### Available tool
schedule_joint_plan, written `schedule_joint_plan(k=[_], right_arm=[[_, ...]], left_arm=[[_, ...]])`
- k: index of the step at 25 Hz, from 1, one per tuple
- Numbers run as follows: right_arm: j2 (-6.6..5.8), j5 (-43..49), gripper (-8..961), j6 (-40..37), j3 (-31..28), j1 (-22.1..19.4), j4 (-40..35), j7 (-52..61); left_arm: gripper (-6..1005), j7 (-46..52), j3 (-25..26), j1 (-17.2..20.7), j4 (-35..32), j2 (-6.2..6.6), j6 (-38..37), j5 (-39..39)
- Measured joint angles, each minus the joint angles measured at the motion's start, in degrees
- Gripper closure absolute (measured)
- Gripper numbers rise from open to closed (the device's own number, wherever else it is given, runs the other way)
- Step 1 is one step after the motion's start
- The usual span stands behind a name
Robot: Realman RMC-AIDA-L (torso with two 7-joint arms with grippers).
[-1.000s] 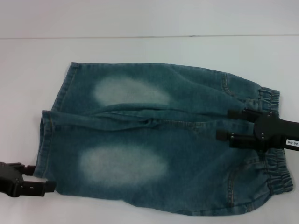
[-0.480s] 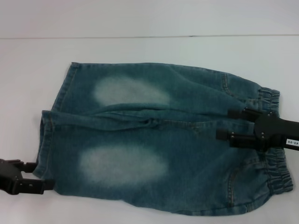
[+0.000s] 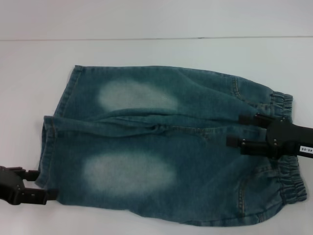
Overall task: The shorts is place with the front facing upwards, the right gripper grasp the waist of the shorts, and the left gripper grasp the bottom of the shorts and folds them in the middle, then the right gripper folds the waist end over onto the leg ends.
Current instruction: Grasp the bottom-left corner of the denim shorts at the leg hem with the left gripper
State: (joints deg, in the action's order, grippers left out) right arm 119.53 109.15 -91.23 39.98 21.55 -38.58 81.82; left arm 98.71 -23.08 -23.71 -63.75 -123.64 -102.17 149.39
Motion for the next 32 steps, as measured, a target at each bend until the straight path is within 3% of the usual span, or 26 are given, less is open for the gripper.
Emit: schedule_joint_plan(k=[32], right_arm=[[0.09, 0.0, 11, 0.3, 0.1, 0.0, 0.1, 0.0]], left_arm=[[208, 1.3, -2.7, -0.8, 0.7, 0.16, -1.3, 0.2]])
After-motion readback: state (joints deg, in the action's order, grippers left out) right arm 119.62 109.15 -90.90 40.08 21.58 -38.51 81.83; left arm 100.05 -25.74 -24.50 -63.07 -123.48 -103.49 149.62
